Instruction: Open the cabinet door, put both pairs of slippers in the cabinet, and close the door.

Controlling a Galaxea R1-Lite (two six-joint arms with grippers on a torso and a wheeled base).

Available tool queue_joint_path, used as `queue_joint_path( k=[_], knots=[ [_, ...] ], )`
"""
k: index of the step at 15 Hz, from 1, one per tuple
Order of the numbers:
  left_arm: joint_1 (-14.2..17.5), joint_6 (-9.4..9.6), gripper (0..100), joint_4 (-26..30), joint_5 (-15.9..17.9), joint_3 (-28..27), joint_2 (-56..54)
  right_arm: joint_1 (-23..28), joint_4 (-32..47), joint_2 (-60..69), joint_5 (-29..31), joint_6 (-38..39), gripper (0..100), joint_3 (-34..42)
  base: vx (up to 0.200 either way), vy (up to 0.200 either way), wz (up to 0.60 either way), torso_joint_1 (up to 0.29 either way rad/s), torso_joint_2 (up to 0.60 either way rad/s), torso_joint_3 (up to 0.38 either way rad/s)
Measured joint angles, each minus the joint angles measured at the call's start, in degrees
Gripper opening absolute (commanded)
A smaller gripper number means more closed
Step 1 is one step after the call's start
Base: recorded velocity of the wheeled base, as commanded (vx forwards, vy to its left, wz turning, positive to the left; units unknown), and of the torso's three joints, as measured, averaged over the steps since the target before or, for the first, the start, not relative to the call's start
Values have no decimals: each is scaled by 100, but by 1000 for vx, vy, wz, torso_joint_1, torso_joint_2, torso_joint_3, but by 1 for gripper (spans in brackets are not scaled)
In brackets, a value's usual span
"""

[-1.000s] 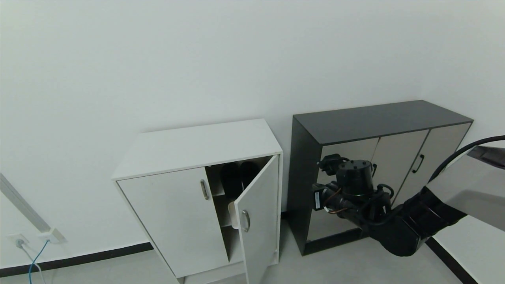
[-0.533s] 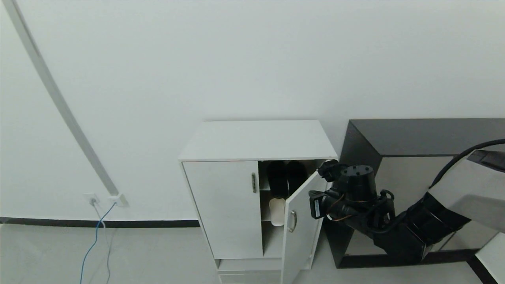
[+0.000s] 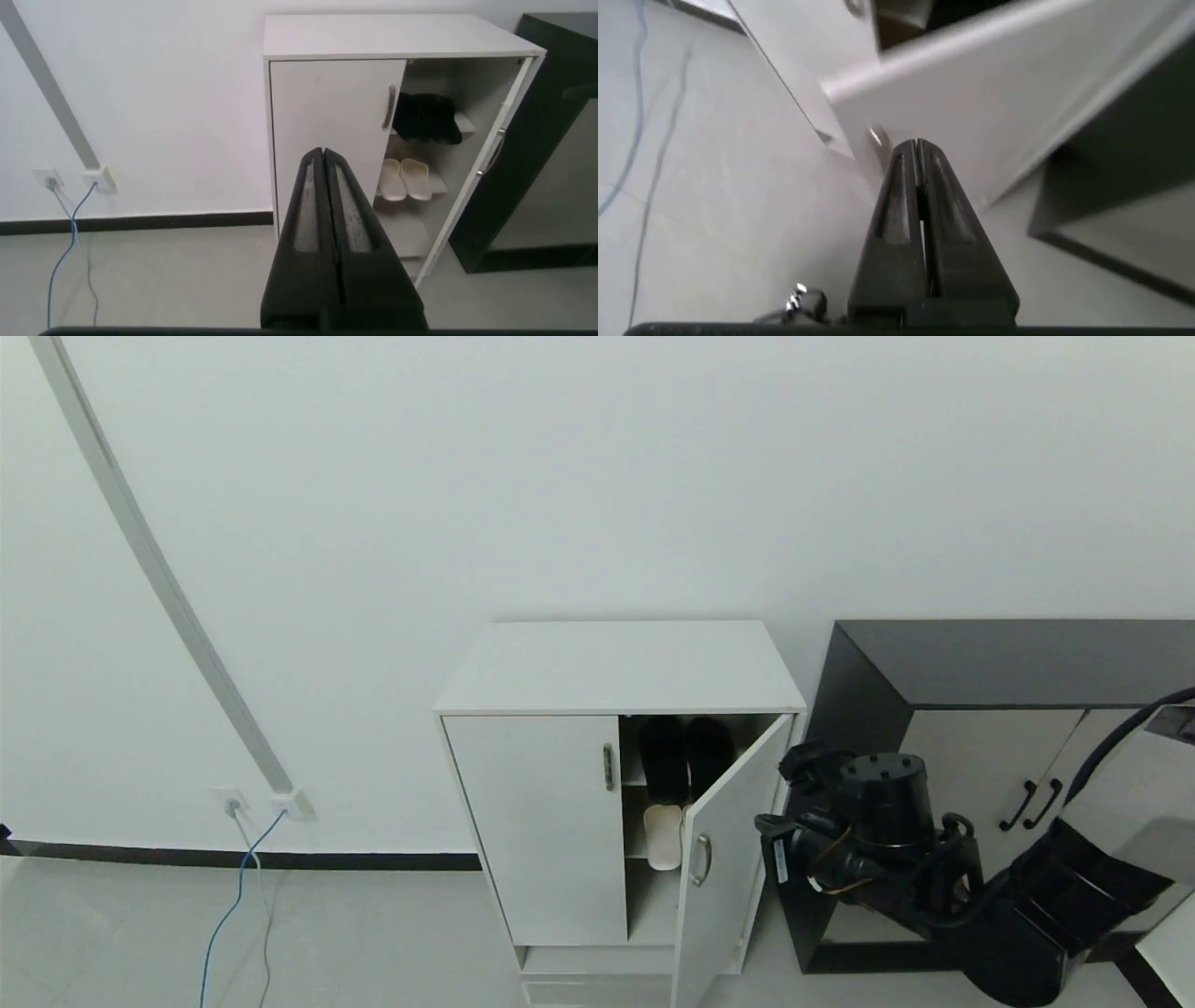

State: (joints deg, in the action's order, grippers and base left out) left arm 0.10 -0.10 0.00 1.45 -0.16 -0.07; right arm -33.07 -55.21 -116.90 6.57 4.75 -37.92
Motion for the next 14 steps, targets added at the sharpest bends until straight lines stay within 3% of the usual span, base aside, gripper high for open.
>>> queue_joint_path(
  k=[3,6,14],
  knots=[
    [-7,2,0,0,2,-2,0,-112,-445,168,-12,-46,0,645,200,0,0,-2,4,1],
    [-2,2,0,0,-4,-2,0,-217,-640,184,-11,-57,0,1006,0,0,0,0,0,0],
    [-2,-4,0,0,-33,-2,0,-229,-651,-684,-77,-33,0,196,0,0,0,0,0,0]
  ],
)
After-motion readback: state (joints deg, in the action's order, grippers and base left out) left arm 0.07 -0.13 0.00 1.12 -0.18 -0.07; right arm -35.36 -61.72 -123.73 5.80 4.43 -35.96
